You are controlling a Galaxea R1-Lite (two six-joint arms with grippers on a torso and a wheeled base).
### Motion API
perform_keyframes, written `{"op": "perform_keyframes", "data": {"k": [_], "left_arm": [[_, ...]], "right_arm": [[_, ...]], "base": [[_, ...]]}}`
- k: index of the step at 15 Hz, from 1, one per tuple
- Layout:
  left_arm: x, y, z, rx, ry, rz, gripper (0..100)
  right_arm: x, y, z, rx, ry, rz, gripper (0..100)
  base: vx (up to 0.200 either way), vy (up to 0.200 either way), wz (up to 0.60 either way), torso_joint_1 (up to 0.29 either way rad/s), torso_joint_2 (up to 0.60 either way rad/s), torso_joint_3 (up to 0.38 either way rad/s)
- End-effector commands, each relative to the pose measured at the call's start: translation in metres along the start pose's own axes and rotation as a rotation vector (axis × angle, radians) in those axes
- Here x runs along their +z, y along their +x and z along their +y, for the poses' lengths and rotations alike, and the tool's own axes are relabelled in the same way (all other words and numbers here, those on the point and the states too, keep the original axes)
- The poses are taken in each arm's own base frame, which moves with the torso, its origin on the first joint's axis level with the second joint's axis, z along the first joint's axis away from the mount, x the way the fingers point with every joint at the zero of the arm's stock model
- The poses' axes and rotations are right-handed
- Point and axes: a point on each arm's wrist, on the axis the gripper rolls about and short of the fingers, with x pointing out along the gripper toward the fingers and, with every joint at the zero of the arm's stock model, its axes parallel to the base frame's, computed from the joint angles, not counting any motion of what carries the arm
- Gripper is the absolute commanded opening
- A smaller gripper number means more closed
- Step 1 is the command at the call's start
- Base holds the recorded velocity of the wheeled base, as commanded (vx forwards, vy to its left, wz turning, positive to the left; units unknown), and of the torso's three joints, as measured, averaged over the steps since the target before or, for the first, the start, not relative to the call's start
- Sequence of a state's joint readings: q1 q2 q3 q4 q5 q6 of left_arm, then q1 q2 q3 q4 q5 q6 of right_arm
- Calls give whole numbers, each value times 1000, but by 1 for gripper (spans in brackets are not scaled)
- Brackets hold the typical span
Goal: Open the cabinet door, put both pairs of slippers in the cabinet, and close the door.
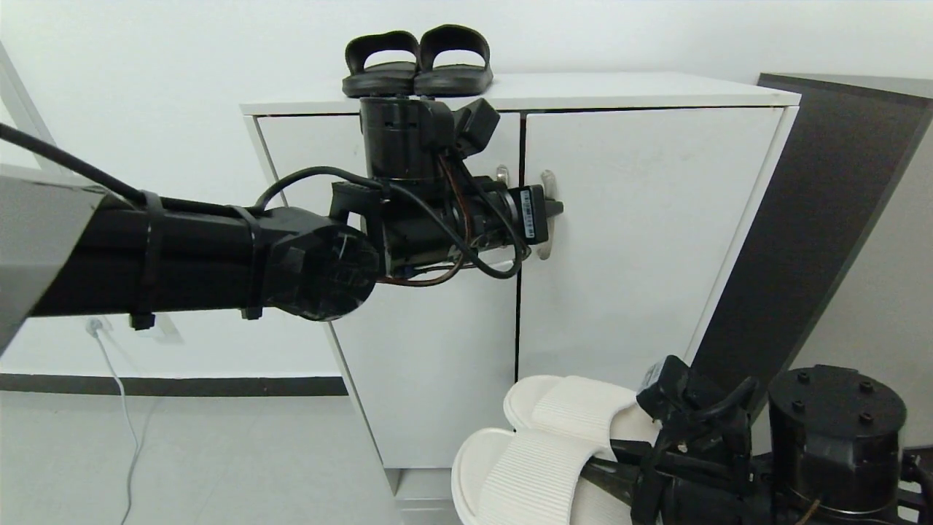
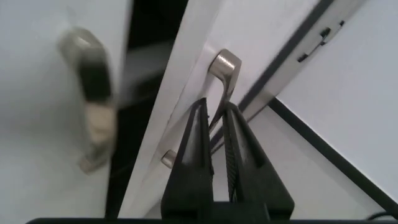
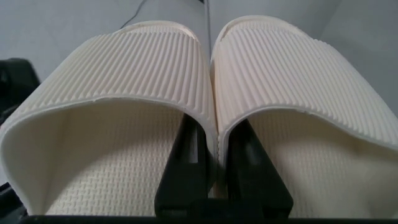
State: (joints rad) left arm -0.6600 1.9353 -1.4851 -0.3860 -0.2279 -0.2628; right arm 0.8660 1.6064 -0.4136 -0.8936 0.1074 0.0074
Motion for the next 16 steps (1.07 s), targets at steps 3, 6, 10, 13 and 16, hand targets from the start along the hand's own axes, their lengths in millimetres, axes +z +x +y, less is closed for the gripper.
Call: {"op": "perform_keyframes", "data": {"k": [3, 6, 10, 13, 16], "left_arm": [[-3, -32, -26, -50, 5, -1, 0], [-8, -53, -38, -68, -7, 19, 0], [-10, -87, -42, -66, -7, 4, 0], [-7, -89, -21, -19, -65, -45, 0], [-11, -74, 1, -15, -76, -27, 0]], "right_arm": [[-6, -12, 5, 85, -39, 8, 0], [-10, -19, 8, 112, -79, 13, 0], [-13, -20, 15, 140, -89, 25, 0], [-15, -21, 18, 155, -93, 33, 0], [-17, -21, 19, 161, -95, 41, 0]], "base": [[0, 0, 0, 0, 0, 0], [0, 0, 0, 0, 0, 0], [0, 0, 0, 0, 0, 0], [0, 0, 0, 0, 0, 0], [0, 0, 0, 0, 0, 0]]}}
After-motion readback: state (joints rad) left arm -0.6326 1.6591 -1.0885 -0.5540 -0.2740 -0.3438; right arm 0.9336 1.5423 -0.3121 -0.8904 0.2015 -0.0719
